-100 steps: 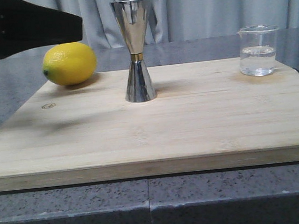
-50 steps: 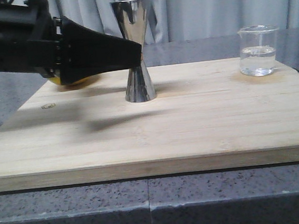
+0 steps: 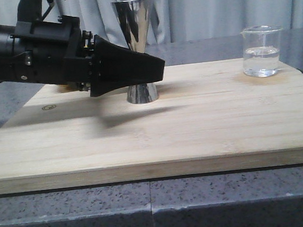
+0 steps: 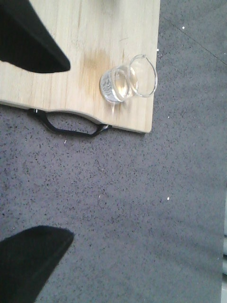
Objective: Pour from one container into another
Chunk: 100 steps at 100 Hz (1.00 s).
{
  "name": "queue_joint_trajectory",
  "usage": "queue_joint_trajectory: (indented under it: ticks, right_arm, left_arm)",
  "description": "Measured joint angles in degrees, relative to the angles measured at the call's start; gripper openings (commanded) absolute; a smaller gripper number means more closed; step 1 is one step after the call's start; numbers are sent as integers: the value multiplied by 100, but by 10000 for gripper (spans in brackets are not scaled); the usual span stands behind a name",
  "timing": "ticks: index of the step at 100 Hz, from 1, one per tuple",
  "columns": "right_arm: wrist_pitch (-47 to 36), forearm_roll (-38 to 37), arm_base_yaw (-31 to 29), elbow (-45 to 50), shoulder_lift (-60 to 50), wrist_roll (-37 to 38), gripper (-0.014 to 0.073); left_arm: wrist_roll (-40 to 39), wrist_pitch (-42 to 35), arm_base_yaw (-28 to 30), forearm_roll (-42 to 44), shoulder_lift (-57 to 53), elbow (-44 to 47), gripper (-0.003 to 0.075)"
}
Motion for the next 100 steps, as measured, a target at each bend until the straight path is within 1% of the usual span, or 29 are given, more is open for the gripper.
queue_joint_trajectory:
  ticks: [10, 20, 66, 79, 100]
  right_arm:
    - [0, 0, 0, 0, 0, 0, 595]
    - [0, 0, 0, 0, 0, 0, 595]
    - [0, 0, 0, 0, 0, 0, 595]
    - [0, 0, 0, 0, 0, 0, 595]
    - [10, 27, 0, -10, 105, -21, 595]
  left_arm:
    - [0, 0, 0, 0, 0, 0, 374]
    - [0, 0, 0, 0, 0, -11, 307]
    - [9, 0, 0, -14, 5, -24, 94]
    - [34, 0, 0, -31, 5, -24, 71]
    - [34, -13, 0, -19, 5, -116, 71]
